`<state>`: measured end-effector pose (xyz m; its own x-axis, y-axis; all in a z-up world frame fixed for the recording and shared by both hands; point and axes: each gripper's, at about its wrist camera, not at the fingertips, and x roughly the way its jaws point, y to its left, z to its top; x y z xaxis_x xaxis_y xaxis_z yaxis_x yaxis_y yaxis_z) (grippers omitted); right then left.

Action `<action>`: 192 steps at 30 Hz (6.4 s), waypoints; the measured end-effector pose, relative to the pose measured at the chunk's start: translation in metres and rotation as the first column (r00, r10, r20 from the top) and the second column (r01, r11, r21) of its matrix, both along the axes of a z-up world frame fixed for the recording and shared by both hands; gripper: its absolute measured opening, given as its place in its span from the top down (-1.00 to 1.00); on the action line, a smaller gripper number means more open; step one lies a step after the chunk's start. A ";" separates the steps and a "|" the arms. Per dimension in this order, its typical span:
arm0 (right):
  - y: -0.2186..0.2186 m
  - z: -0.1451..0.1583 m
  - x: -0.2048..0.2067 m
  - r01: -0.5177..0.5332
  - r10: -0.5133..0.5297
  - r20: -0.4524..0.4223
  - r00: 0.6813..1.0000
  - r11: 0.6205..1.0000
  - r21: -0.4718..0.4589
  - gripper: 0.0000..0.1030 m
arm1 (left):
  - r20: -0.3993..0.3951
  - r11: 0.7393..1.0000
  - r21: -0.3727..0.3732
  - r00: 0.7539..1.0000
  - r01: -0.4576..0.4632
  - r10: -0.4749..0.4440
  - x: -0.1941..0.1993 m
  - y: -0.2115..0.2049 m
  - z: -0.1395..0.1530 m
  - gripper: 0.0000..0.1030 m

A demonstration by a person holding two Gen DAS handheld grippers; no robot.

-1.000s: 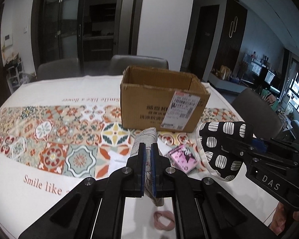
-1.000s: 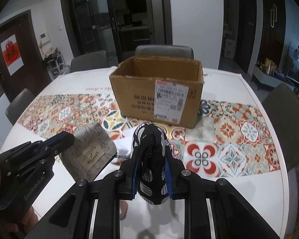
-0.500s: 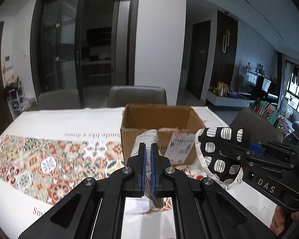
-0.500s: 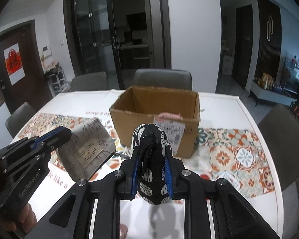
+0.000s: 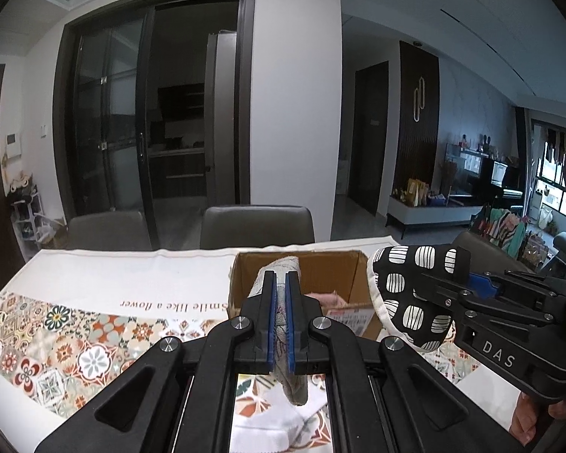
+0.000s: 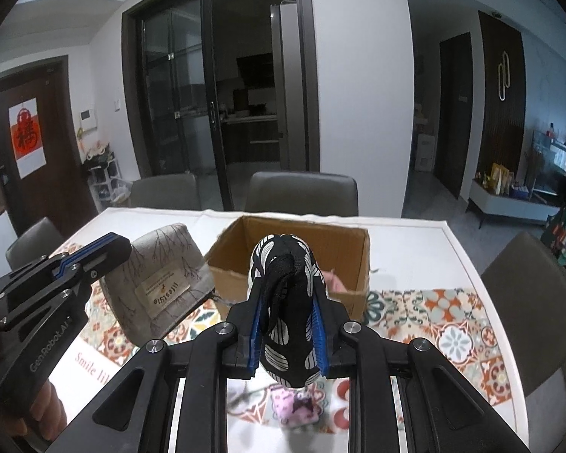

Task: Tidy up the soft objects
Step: 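Lift both held items and carry them over the cardboard box, then open both tools to drop the pouch and patterned slipper into the box, then withdraw both tools from the box toward the pink tissue pack and white cloth, then grasp the white cloth with the left tool while the right tool grasps the pink tissue pack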

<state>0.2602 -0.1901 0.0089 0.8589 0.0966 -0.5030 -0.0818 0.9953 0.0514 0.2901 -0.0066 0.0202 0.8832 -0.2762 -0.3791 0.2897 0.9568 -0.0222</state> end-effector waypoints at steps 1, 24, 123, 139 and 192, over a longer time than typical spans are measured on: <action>-0.001 0.002 0.003 0.002 -0.002 0.007 1.000 1.000 0.001 0.54 | 0.005 1.000 0.000 1.000 0.001 -0.001 0.002 -0.001 0.002 0.88; -0.007 0.014 0.067 -0.002 0.002 0.034 0.999 1.000 0.012 0.54 | 0.017 0.999 0.049 1.000 0.014 -0.014 0.072 -0.016 0.000 0.96; 0.000 -0.152 0.008 -0.051 0.028 -0.457 0.889 0.998 -0.038 -0.28 | -0.379 0.968 0.240 0.925 0.069 0.028 -0.029 -0.020 -0.160 -0.14; -0.003 -0.189 0.023 -0.096 0.063 -0.547 0.835 0.995 -0.033 -0.28 | -0.462 0.955 0.253 0.887 0.153 -0.019 -0.014 -0.032 -0.201 -0.14; 0.002 -0.192 0.043 -0.068 0.104 -0.551 0.828 0.994 0.085 -0.11 | -0.555 0.989 0.000 0.823 0.146 -0.121 0.023 -0.021 -0.198 0.86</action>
